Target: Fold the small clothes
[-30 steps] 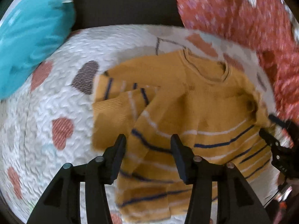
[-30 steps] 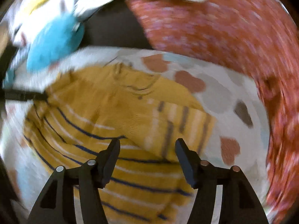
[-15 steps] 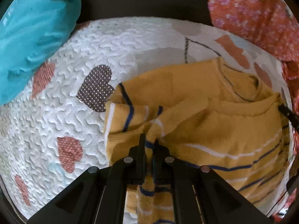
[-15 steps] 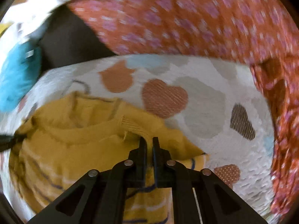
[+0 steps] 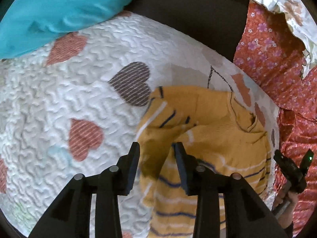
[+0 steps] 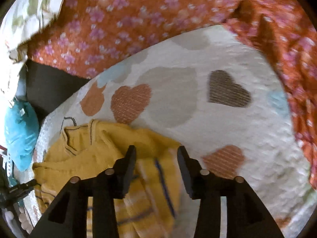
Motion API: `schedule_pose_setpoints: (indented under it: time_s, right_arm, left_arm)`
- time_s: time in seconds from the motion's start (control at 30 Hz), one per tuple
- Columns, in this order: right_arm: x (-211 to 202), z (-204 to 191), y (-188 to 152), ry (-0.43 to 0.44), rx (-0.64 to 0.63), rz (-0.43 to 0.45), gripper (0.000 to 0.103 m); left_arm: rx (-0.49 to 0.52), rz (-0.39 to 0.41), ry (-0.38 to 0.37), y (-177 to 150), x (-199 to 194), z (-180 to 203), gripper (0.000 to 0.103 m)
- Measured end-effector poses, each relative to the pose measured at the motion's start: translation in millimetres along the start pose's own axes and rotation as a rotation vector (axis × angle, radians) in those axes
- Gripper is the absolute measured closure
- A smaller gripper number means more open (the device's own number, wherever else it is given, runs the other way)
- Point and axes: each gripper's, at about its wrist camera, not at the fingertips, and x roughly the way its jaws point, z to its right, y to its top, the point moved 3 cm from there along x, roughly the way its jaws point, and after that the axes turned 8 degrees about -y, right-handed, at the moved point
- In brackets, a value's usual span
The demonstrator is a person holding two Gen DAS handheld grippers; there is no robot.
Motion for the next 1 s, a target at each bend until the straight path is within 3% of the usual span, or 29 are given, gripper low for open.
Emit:
schedule_pose_setpoints:
  time_s: [0.17, 0.27, 0.43, 0.5, 0.57, 0.6, 0.67, 0.7, 0.87, 1.0]
  right_arm:
    - [-31.6, 33.8, -36.4, 0.046, 0.038, -0.025, 0.055]
    - [-47.3, 42.4, -73.9, 0.099, 0.035, -0.040, 0.048]
    - [-53.3, 49.5, -136.9, 0.168, 0.086, -0.079, 0.044]
    - [-48.3, 43.0, -153.1, 0.196, 0.098, -0.094, 0.044]
    - [-40.2, 30.3, -163.3, 0.203, 0.096, -0.112, 0.044]
    - [-36.0, 22.9, -165.7, 0.192, 0.088, -0.116, 0.042]
    - [-29.7, 10.0, -164.6, 0.187, 0.057, -0.129, 0.076]
    - [-29.1, 8.3, -161.7, 0.194, 0.061, -0.137, 0.085]
    - [-49.3, 20.6, -149.4, 0.179, 0.067, -0.081, 0.088]
    - [-33.7, 35.8, -157.9, 0.141, 0.078, -0.135, 0.086]
  left_arm:
    - [0.015, 0.002, -0.020, -37.7, -20.6, -13.0, 0.065]
    - [0.051, -0.011, -0.040, -77.1, -24.3, -16.5, 0.052]
    - [0.116, -0.047, -0.087, -125.5, -3.0, -8.4, 0.049]
    - [0.133, -0.070, -0.052, -130.2, 12.3, -2.8, 0.049]
    - [0.138, -0.114, -0.047, -130.3, 22.0, 0.9, 0.076]
    - [0.133, -0.123, -0.052, -127.0, 20.6, 2.9, 0.079]
    - [0.160, -0.126, -0.009, -119.1, 13.7, 6.3, 0.096]
    - [0.184, -0.119, 0.029, -113.3, 8.1, 7.0, 0.098]
    - [0.197, -0.125, 0.095, -100.2, -1.4, -10.0, 0.098]
    - [0.094, -0.128, 0.073, -109.9, 5.4, -36.7, 0.090]
